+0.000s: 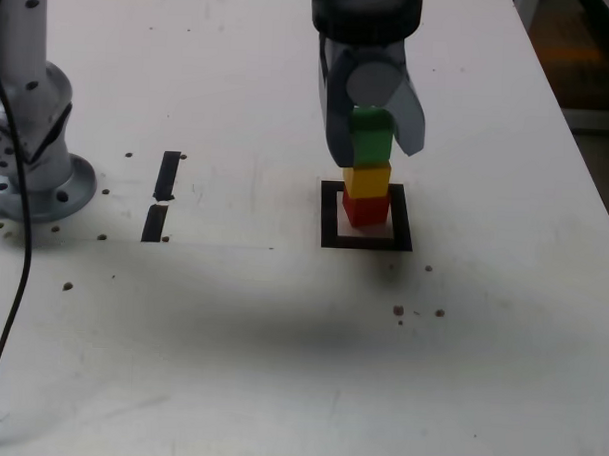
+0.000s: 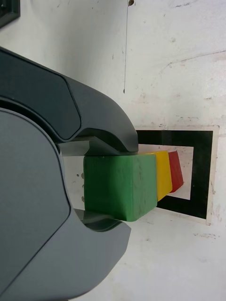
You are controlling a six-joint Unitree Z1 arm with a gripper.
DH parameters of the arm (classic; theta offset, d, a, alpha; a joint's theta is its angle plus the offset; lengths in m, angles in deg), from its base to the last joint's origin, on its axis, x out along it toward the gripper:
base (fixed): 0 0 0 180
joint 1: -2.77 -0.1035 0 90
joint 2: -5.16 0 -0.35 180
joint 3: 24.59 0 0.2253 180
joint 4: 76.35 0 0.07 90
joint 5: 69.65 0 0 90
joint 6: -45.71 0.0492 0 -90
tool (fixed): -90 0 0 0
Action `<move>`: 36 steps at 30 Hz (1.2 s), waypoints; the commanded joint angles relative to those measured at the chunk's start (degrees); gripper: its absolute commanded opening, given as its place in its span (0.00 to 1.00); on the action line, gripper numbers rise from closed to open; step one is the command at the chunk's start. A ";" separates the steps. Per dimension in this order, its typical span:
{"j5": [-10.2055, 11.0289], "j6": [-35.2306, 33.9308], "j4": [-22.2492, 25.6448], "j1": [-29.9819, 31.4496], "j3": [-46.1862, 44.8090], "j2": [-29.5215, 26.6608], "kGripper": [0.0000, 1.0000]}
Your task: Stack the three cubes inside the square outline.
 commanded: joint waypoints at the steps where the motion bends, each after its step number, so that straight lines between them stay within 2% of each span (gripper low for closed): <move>1: -0.07 0.11 -0.21 -0.08 0.08 0.09 0.37; 5: -0.26 0.11 -0.49 -0.08 0.01 0.06 0.42; 9: -0.67 0.18 -0.54 -0.08 -0.11 -0.03 0.53; 16: -1.25 0.28 -0.48 -0.08 -0.29 -0.40 0.67; 22: -0.88 0.27 -0.05 -0.08 -0.40 -1.46 0.81; 29: 0.74 -0.05 1.70 -0.08 -0.40 -5.47 0.84; 36: 2.84 -0.96 2.58 -0.19 -3.98 -12.54 0.86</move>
